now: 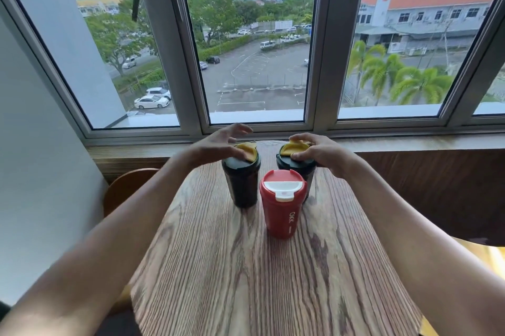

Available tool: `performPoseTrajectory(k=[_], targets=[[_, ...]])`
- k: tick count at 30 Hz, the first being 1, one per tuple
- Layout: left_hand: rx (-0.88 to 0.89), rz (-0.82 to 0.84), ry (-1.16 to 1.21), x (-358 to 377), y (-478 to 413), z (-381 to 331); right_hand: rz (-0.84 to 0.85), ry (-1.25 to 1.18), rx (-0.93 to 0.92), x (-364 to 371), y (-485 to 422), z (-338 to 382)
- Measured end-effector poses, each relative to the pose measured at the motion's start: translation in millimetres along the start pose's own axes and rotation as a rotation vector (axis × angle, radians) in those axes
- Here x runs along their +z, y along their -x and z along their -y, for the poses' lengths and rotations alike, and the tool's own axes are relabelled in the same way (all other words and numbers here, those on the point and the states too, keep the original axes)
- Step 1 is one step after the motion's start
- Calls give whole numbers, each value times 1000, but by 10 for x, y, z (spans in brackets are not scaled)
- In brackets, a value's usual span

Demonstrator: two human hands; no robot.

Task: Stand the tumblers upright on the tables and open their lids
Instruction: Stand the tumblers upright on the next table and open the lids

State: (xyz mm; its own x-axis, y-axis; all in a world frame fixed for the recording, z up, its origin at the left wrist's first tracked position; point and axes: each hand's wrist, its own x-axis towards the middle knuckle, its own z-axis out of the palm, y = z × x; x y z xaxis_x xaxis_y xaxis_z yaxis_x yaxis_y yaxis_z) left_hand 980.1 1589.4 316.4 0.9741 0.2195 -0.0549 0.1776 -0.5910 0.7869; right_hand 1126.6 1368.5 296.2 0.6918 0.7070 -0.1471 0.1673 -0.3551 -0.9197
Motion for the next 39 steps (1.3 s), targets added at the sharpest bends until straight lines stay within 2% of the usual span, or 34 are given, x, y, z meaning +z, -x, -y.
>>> performPoseTrajectory(k=[2, 6, 9, 12, 16, 21, 31, 39], targets=[[-76, 195, -6, -64, -81, -108, 9, 4, 1, -9, -8, -7], [-200, 427, -13, -152, -228, -174, 13, 18, 0, -15, -33, -32], [-241, 497, 2, -208, -303, -157, 7, 17, -6, -17, -43, -41], [-239, 442, -41, -226, -295, -155, 11, 28, -8, -22, -56, -38], [-202, 285, -100, -202, -235, -122, 37, 30, 5, -42, -86, -37], [-111, 140, -63, -95, -169, -85, 52, 45, -12, -57, -99, -32], [-65, 113, -41, 26, -258, -102, 138, 42, -34, -122, -99, -33], [-83, 92, 45, 94, -230, -14, 126, 36, -70, -103, -96, -54]])
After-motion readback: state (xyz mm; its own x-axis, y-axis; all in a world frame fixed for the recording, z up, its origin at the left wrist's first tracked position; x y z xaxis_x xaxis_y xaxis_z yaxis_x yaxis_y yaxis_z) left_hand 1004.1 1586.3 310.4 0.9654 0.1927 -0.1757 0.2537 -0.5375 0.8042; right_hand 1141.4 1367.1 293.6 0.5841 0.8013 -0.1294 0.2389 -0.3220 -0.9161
